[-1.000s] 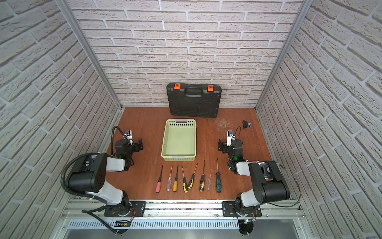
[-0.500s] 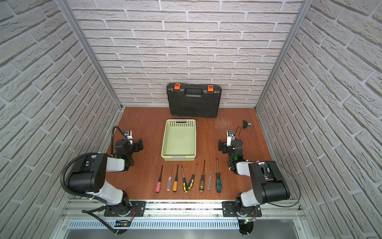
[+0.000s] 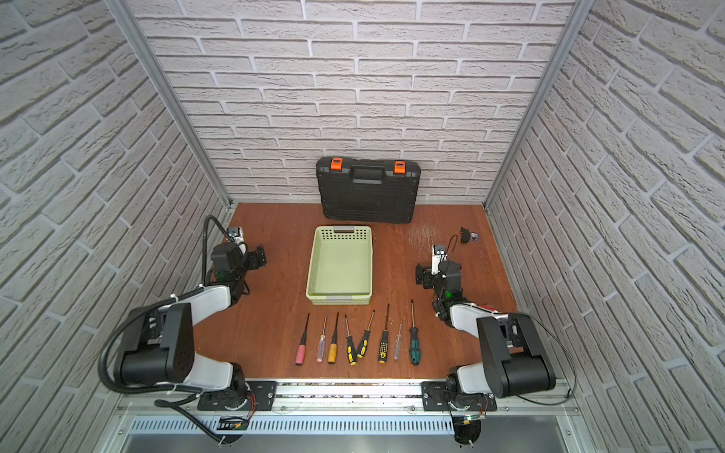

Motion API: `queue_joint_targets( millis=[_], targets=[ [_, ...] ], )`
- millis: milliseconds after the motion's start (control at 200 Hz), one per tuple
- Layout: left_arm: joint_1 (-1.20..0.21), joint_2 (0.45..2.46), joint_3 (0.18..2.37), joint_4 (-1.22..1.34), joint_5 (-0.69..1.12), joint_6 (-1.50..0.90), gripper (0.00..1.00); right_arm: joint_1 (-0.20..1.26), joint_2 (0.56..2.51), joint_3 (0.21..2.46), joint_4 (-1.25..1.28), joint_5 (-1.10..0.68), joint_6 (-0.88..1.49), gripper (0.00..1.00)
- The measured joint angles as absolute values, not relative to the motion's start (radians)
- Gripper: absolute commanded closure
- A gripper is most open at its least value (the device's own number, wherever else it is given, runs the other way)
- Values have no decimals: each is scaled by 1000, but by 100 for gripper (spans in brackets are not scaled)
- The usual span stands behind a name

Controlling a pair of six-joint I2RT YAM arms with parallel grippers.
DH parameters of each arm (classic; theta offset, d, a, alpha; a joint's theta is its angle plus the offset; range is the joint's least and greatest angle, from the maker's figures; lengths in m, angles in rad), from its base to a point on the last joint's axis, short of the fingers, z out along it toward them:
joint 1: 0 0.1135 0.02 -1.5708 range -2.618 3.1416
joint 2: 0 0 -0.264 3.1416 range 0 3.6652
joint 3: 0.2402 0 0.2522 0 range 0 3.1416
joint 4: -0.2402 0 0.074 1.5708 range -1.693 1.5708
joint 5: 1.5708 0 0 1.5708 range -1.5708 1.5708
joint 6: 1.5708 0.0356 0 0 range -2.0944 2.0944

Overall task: Put the screwdriver in the bin
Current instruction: Pick up the screwdriver from the bottom-center of the table.

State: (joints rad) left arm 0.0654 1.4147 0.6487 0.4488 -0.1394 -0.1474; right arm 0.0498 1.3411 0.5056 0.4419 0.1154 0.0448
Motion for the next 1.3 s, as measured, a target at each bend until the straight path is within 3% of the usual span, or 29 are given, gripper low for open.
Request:
queue_joint_targets(
  millis=[195, 375, 545, 700, 925, 1300],
  targets=[
    [21, 1296, 808, 87, -224, -258, 2, 47, 1158, 824, 111, 89, 129, 3],
    [-70, 1184, 918, -235, -258, -360, 2, 77, 1047, 947, -144, 38, 200, 9],
    [-108, 1093, 928, -477, -208, -450, 2, 220, 962, 949, -432, 53, 278, 12],
    [-160, 1094, 978, -656, -155, -495, 2, 395, 897, 933, -661, 119, 375, 21],
    [-179, 1106, 978, -693, -93, -544, 2, 553, 919, 937, -963, 207, 594, 34],
    [-179, 1075, 896, -629, -58, -584, 2, 641, 1078, 823, -1047, 175, 771, 28]
  ],
)
